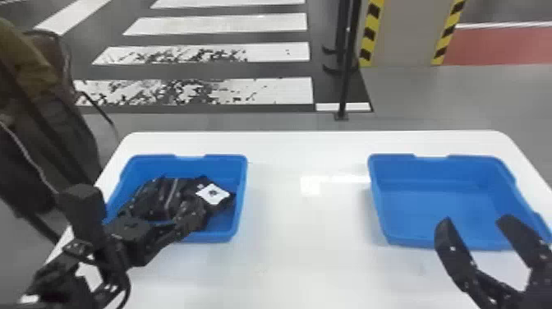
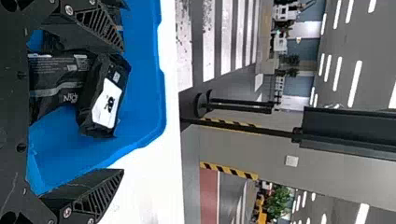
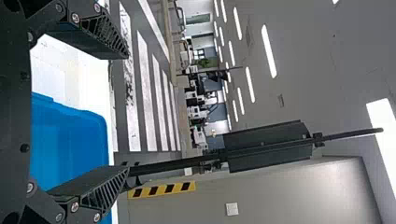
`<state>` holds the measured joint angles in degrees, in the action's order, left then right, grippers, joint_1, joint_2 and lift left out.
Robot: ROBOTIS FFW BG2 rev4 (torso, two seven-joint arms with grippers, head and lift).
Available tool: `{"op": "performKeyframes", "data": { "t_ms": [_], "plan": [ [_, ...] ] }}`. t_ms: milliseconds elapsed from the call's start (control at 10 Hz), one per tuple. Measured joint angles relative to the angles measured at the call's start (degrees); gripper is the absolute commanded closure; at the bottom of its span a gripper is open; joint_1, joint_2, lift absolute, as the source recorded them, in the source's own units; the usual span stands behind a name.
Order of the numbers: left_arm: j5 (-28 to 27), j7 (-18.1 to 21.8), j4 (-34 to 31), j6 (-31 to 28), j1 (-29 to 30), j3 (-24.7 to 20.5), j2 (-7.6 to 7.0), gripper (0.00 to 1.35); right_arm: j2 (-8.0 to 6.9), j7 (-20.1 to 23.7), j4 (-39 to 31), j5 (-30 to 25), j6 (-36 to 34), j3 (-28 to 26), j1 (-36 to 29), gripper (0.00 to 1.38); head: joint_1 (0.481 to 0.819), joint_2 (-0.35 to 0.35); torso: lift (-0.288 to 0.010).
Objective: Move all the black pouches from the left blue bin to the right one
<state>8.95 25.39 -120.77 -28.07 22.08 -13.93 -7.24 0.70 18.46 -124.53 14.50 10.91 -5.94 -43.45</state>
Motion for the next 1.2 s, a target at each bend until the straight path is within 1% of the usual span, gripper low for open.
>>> {"op": "performKeyframes", "data": {
  "t_ms": [200, 400, 500, 700, 1000, 1100, 1200],
  "plan": [
    [-1.1, 0.0, 6.6, -2.1, -6.2, 0.7, -0.95, 0.13, 0.00, 0.0, 0.2, 0.1, 0.0, 0.1, 0.1, 0.19, 0.695, 0.079, -0.140],
    [-1.4, 0.0, 12.7, -6.0, -12.0, 0.9, -2.36, 0.13, 0.00, 0.0, 0.4, 0.3, 0.0, 0.3, 0.3, 0.19, 0.695, 0.097, -0.140],
    [-1.6, 0.0, 15.1, -9.1, -14.5, 1.6, -3.18, 0.16, 0.00, 0.0, 0.6, 0.3, 0.0, 0.4, 0.4, 0.19, 0.695, 0.101, -0.140],
    [-1.6, 0.0, 19.5, -13.7, -19.1, 4.8, -4.79, 0.17, 0.00, 0.0, 0.8, 0.4, 0.0, 0.6, 0.7, 0.19, 0.695, 0.086, -0.140],
    [-2.6, 0.0, 24.5, -16.5, -23.5, 7.9, -5.58, 0.18, 0.00, 0.0, 1.3, 0.7, 0.0, 0.9, 1.1, 0.19, 0.695, 0.072, -0.140],
    [-3.0, 0.0, 26.0, -17.1, -24.8, 8.6, -5.70, 0.24, 0.00, 0.0, 1.5, 0.8, 0.0, 0.9, 1.3, 0.19, 0.695, 0.070, -0.140],
    [-3.1, 0.0, 27.4, -17.4, -25.8, 9.0, -5.69, 0.47, 0.00, 0.0, 1.6, 0.9, 0.0, 0.9, 1.4, 0.19, 0.695, 0.068, -0.140]
  ]
}}
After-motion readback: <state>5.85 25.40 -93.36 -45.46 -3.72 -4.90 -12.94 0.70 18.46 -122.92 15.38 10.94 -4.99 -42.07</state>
